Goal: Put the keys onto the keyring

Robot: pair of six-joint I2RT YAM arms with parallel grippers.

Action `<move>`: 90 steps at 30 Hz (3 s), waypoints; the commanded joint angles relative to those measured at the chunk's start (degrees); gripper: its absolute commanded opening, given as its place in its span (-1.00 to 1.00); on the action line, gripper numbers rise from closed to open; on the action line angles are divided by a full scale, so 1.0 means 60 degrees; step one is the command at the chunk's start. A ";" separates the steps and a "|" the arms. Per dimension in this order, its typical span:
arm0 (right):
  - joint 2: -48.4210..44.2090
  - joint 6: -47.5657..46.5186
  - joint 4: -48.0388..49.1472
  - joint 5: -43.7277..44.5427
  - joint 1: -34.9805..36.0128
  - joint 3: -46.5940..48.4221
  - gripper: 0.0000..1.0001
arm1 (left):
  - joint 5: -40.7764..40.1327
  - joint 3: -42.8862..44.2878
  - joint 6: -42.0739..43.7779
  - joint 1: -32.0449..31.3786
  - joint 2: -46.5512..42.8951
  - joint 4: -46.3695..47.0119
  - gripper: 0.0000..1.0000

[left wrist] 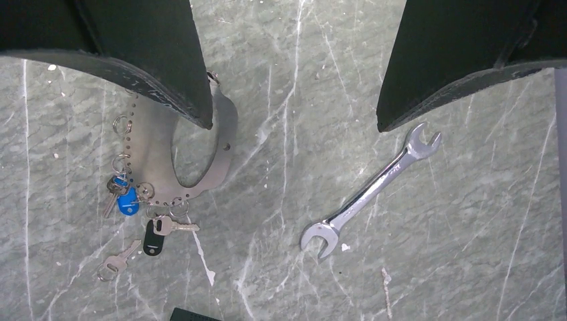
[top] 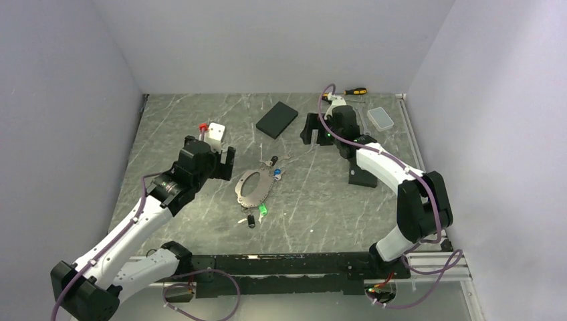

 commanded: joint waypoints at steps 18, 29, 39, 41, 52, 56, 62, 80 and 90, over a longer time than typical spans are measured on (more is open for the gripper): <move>-0.0152 -0.1669 -0.0209 0.0801 0.1434 0.0727 1.00 | -0.0214 0.0288 0.0019 0.0022 -0.0261 0.0238 0.94; 0.0815 -0.1249 -0.1114 0.0362 0.2417 0.1253 0.91 | -0.0302 0.0250 0.0069 0.0022 -0.0279 0.0285 0.93; 0.1239 0.0262 -0.1182 -0.0693 0.3164 0.0948 0.67 | -0.0346 0.0249 0.0092 0.0031 -0.0193 0.0300 0.88; 0.1223 0.0504 -0.0922 -0.1057 0.3308 0.0665 0.63 | -0.0320 0.0262 0.0092 0.0022 -0.0158 0.0306 0.87; 0.1518 0.0215 -0.0648 -0.1959 0.3593 0.0202 0.44 | -0.0344 0.0250 0.0122 0.0026 -0.0161 0.0311 0.84; 0.1741 0.0123 -0.0863 -0.1676 0.3821 0.0289 0.39 | -0.0354 0.0264 0.0122 0.0022 -0.0141 0.0301 0.83; 0.2059 -0.0056 -0.0983 -0.1414 0.4097 0.0307 0.32 | -0.0332 0.0249 0.0122 0.0027 -0.0107 0.0309 0.82; 0.2774 -0.0704 -0.0870 -0.1709 0.4160 0.0201 0.06 | -0.0249 0.0279 0.0151 0.0023 0.0029 0.0301 0.79; 0.3040 -0.0828 -0.0623 -0.1964 0.4160 0.0102 -0.56 | -0.0227 0.0301 0.0151 0.0030 0.0088 0.0307 0.79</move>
